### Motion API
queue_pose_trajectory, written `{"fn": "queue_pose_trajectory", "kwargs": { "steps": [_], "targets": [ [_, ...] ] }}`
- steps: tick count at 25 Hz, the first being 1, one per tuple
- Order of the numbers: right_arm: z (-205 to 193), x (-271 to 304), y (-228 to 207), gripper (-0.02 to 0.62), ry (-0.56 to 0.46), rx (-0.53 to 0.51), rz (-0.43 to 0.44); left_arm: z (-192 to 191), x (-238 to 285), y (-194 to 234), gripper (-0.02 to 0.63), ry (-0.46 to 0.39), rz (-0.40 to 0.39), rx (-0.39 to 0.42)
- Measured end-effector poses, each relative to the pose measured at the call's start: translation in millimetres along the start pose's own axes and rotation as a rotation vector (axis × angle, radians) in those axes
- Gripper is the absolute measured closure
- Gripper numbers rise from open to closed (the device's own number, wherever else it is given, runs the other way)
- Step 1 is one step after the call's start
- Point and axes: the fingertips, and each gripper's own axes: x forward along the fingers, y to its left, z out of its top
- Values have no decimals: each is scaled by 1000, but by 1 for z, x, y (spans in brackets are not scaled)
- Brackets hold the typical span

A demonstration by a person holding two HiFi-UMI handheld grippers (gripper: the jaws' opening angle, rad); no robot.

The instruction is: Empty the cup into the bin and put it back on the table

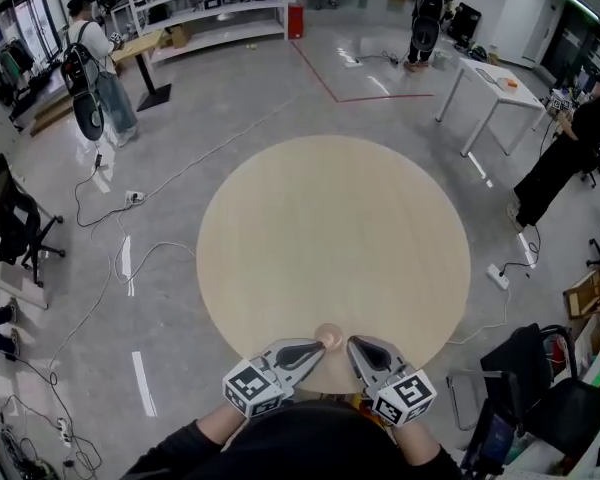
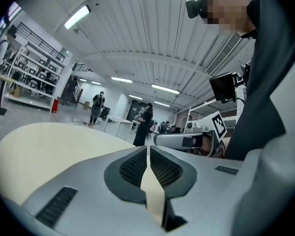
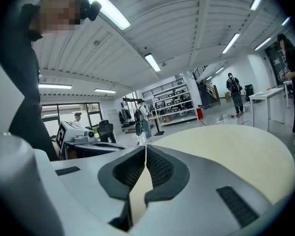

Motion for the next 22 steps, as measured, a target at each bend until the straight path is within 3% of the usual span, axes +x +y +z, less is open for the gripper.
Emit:
{"fn": "queue_pose_trajectory", "kwargs": {
  "steps": [13, 22],
  "targets": [
    [-8, -11, 7, 574, -1, -31, -73, -15, -19, 3, 571, -23, -1, -66],
    [-12, 18, 31, 574, -1, -20, -94, -20, -50, 27, 571, -12, -13, -102]
  ]
}}
